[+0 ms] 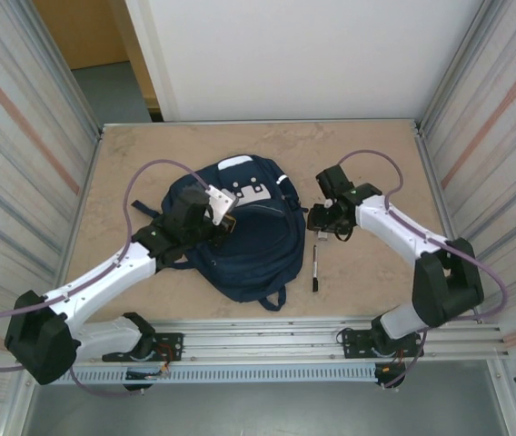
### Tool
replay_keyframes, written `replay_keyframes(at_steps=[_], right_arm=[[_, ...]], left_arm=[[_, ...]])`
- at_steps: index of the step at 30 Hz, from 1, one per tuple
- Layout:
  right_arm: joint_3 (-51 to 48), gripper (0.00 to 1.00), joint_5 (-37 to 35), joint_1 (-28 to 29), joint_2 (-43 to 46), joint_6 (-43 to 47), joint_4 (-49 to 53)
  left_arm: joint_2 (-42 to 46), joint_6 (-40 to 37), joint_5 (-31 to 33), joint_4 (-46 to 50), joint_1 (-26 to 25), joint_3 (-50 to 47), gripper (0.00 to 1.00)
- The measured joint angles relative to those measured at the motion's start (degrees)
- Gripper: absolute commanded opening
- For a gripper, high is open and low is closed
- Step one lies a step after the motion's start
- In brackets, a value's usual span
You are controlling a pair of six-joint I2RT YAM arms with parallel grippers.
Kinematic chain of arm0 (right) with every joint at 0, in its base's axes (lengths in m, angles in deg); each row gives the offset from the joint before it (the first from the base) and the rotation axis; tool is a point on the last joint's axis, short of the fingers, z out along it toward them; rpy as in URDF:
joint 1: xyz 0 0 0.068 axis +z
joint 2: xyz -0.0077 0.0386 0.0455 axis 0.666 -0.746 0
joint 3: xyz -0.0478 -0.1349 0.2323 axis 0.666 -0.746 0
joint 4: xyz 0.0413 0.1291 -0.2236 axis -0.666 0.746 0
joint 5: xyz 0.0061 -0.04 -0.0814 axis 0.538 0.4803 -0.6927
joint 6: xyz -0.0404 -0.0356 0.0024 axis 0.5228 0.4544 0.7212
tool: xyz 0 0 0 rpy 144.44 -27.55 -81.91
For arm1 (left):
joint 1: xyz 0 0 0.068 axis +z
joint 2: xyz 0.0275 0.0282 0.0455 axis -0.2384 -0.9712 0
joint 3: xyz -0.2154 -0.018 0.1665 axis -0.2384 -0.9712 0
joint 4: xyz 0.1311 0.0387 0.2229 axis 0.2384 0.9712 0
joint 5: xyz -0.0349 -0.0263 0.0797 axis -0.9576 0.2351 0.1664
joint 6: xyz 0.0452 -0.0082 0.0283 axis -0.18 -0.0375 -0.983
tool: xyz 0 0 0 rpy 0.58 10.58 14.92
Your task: Pack the student bag
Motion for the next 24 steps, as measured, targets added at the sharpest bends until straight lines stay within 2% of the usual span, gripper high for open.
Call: replay_keyframes(at_steps=[6, 12, 14, 17, 24], right_arm=[[4.2, 0.53, 5.7, 12.5, 4.1, -1.5, 5.6], [4.6, 0.54, 14.5, 18.9, 4.0, -7.5, 4.2], [5.3, 0.54, 16.8, 19.1, 2.2, -10.2, 2.1], [8.0, 0.61, 18.3, 17.7, -1.9, -14.4, -2.0], [10.9, 0.64, 18.3, 13.2, -7.4, -21.9, -10.3]], left_arm=[[0.0, 3.3, -2.5, 0.0, 1.3, 0.1, 0.0], [0.0, 6.1, -6.1, -0.5, 2.6, 0.1, 0.0], [-0.1, 6.7, -7.2, -0.5, 2.6, 0.1, 0.0], [-0.1, 7.6, -9.0, -0.4, 2.6, 0.1, 0.0], [0.0, 9.3, -11.4, -0.7, 2.6, -0.2, 0.0]])
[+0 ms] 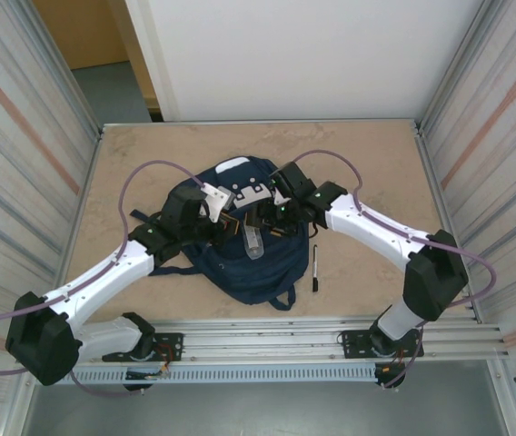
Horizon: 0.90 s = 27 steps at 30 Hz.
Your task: Pack the student bag
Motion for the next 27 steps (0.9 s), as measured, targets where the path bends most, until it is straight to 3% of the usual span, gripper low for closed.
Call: replay_keyframes(at_steps=[5, 11, 14, 18, 21, 24, 27], right_arm=[[-0.6, 0.65, 0.0, 0.0, -0.4, 1.0, -1.2], [-3.3, 0.56, -3.0, 4.8, 4.9, 11.8, 3.6], [-6.1, 0.6, -4.7, 8.2, 8.3, 16.5, 5.3], [-7.2, 0.75, -7.6, 10.6, 8.1, 19.0, 5.7], [-6.4, 0.82, -13.4, 12.5, 5.8, 19.6, 5.3], [-4.1, 0.83, -21.0, 15.8, 2.3, 19.7, 4.7], [-2.1, 0.74, -27.6, 18.0, -0.9, 20.2, 3.8]], left_arm=[[0.1, 0.8, -0.2, -1.1, 0.3, -1.0, 0.0], [0.2, 0.8, -1.0, -1.0, 0.3, -1.2, 0.0], [0.3, 0.8, -1.2, -1.0, 0.3, -1.2, 0.0], [0.5, 0.8, -1.3, -1.0, 0.3, -1.2, 0.0], [0.8, 0.8, -1.4, -1.0, 0.3, -1.2, 0.0], [1.0, 0.8, -1.4, -0.9, 0.3, -1.2, 0.0], [1.9, 0.8, -1.3, -0.9, 0.3, -1.6, 0.0]])
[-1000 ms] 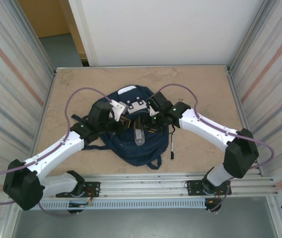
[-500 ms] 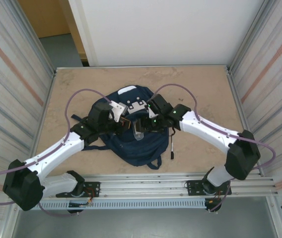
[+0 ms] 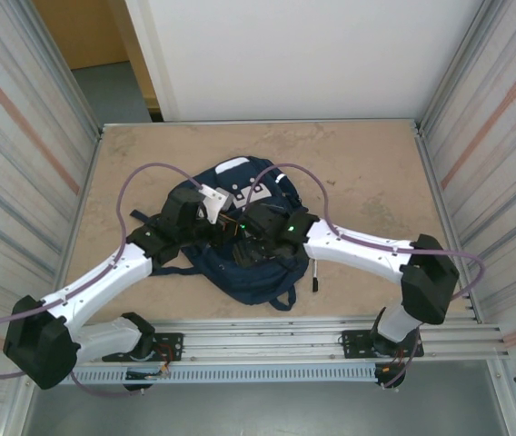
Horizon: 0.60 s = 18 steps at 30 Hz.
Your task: Pack the student bag
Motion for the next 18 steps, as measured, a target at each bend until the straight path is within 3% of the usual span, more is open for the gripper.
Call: replay_keyframes(at_steps=[2, 8, 18], right_arm=[[0.2, 0.6, -3.4, 0.3, -1.2, 1.0, -0.5], [-0.4, 0.48, -3.4, -0.4, -2.2, 5.0, -2.1], [-3.4, 0.49, 11.9, -4.7, -0.1, 24.5, -5.9]], left_arm=[[0.9, 0.0, 0.1, -0.1, 0.0, -0.8, 0.0], [1.9, 0.0, 0.1, -0.2, 0.4, -1.8, 0.0], [2.7, -1.0, -3.6, 0.0, 4.4, -2.1, 0.0]])
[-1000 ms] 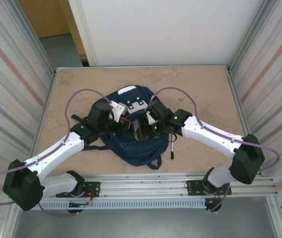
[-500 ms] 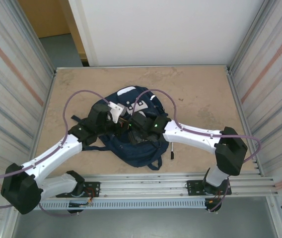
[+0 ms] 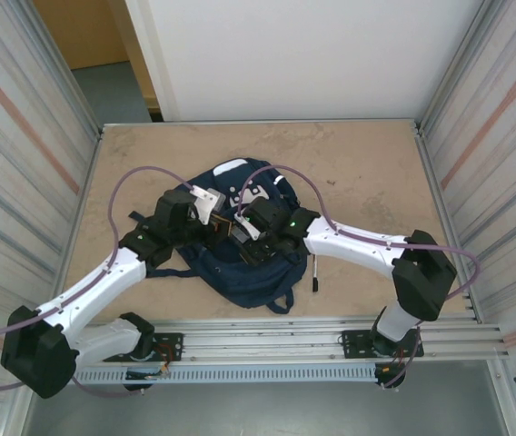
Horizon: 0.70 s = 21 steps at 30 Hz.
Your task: Pack the student bag
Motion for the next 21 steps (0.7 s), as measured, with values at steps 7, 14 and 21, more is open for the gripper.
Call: replay_keyframes(at_steps=[7, 14, 21], right_arm=[[-0.2, 0.66, 0.1, -0.8, 0.8, 13.9, -1.5], [-0.1, 0.65, -14.1, -1.0, -1.1, 17.5, -4.6], [-0.2, 0.63, -21.7, -1.5, -1.1, 12.1, -6.8]], left_arm=[[0.9, -2.1, -2.8, 1.3, 1.6, -0.2, 0.0], [0.9, -2.6, -3.2, 1.2, 1.7, -0.2, 0.0], [0.9, -2.5, -3.3, -0.1, 1.7, -0.3, 0.0]])
